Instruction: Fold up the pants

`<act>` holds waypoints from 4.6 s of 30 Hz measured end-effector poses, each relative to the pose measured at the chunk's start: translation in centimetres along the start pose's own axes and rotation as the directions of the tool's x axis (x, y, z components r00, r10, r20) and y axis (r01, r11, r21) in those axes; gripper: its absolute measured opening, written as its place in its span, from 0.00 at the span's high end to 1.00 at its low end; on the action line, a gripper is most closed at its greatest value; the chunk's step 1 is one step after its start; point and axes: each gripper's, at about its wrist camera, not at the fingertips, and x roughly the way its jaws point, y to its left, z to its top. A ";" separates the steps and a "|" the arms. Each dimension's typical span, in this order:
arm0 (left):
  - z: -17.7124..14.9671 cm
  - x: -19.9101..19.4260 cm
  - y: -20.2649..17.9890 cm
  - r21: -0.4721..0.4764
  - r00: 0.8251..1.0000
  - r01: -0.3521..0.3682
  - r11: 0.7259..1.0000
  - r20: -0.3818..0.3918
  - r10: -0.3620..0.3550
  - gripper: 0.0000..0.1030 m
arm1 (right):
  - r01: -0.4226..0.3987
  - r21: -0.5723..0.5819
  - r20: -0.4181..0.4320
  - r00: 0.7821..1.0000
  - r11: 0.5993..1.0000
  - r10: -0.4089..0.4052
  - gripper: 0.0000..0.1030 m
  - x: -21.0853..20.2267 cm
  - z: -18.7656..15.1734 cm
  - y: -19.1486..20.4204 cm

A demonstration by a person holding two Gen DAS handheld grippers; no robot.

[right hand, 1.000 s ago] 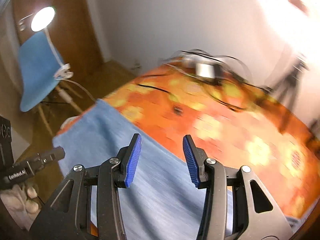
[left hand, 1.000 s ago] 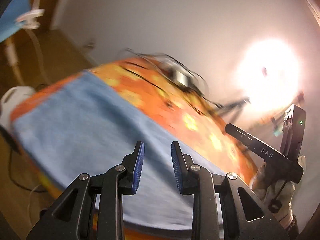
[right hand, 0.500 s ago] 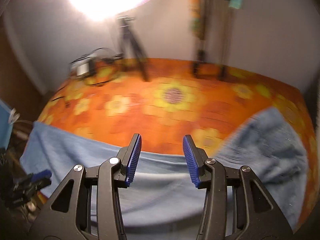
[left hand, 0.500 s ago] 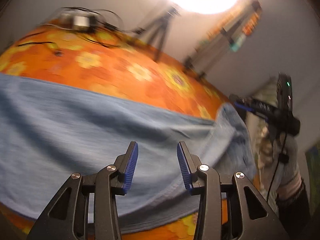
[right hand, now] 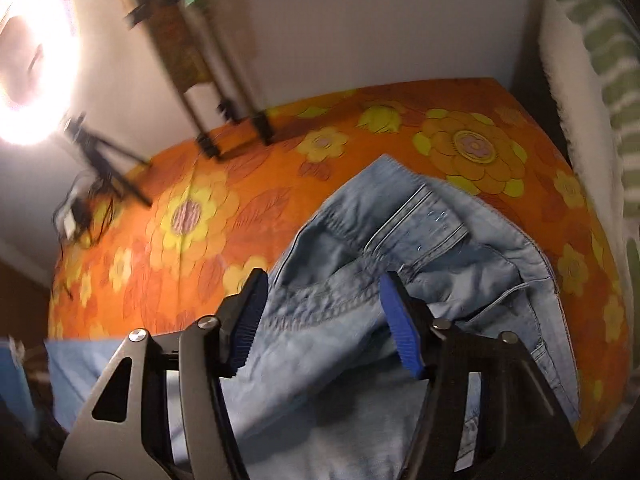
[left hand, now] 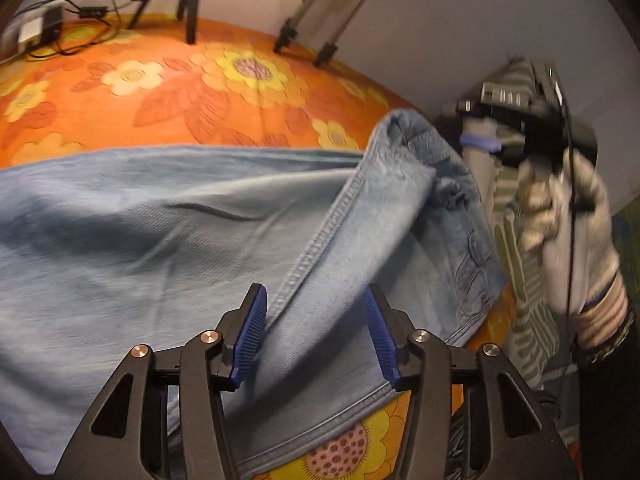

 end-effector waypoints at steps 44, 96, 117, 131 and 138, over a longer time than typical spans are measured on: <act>-1.0 -2.6 5.2 -0.129 0.998 0.041 0.991 -0.037 -0.047 0.52 | 0.203 0.042 0.097 0.974 0.978 -0.207 0.87 -0.1 1.2 -1.1; -7.3 2.0 -6.8 0.666 0.966 -0.224 0.712 0.053 0.254 0.78 | -0.113 0.457 0.089 0.993 0.882 0.080 0.94 -8.1 -14.7 -25.4; -6.4 0.6 -6.7 0.624 0.979 -0.200 0.755 0.093 0.182 0.96 | -0.079 0.498 0.059 0.997 0.864 0.057 0.96 -6.9 -15.4 -24.3; -7.7 -0.3 -6.1 0.580 0.996 -0.028 0.814 -0.056 0.075 0.95 | 0.036 0.417 -0.033 0.999 0.908 -0.025 0.97 -8.1 -17.2 -24.3; -7.8 -1.2 -7.0 0.564 0.998 0.026 0.825 -0.064 0.012 0.76 | 0.214 0.317 -0.062 0.977 0.924 -0.205 0.83 -9.8 -16.9 -23.6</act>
